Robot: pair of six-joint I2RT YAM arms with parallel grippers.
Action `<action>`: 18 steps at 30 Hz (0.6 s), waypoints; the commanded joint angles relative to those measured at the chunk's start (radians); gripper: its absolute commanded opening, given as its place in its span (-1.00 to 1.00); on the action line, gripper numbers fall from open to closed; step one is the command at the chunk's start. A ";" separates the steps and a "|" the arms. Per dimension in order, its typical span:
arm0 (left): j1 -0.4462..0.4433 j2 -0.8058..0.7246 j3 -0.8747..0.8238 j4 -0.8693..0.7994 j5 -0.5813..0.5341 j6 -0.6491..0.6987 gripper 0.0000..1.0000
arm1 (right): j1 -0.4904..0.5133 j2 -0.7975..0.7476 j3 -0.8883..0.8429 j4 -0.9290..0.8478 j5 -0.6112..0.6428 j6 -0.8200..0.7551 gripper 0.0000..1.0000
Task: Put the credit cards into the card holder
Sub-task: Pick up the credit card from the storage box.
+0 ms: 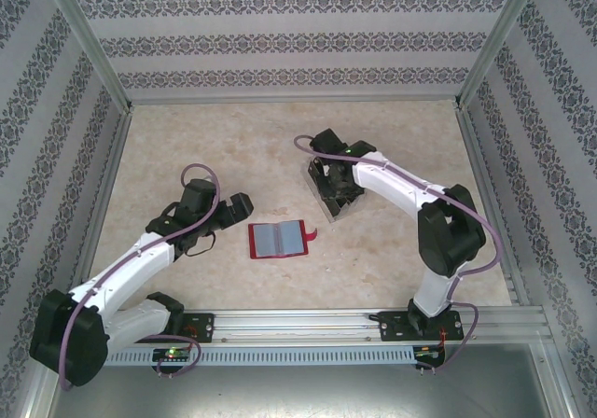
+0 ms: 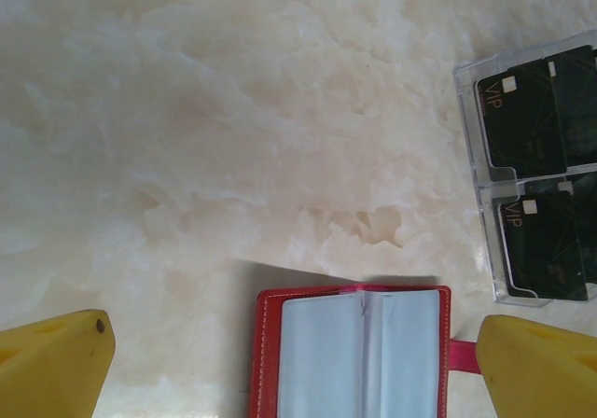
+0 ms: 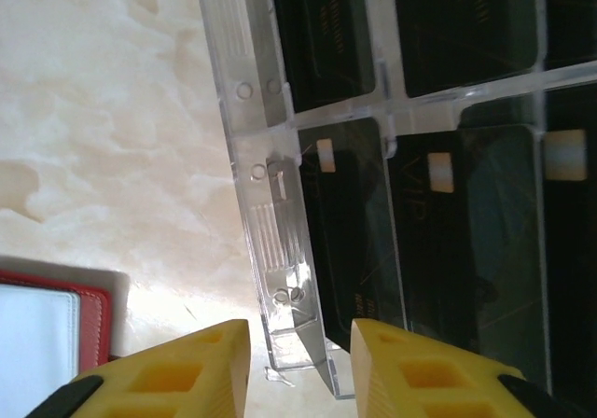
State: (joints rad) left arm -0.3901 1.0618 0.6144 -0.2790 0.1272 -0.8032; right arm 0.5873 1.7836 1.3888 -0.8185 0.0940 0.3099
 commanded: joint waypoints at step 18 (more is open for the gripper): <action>0.012 0.032 0.019 -0.015 0.016 0.005 1.00 | 0.046 0.135 0.050 -0.064 0.152 -0.048 -0.49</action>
State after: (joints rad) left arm -0.3901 1.0843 0.6144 -0.2817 0.1314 -0.8036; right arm 0.6247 1.8957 1.4147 -0.8574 0.2142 0.2760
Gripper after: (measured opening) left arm 0.999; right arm 0.257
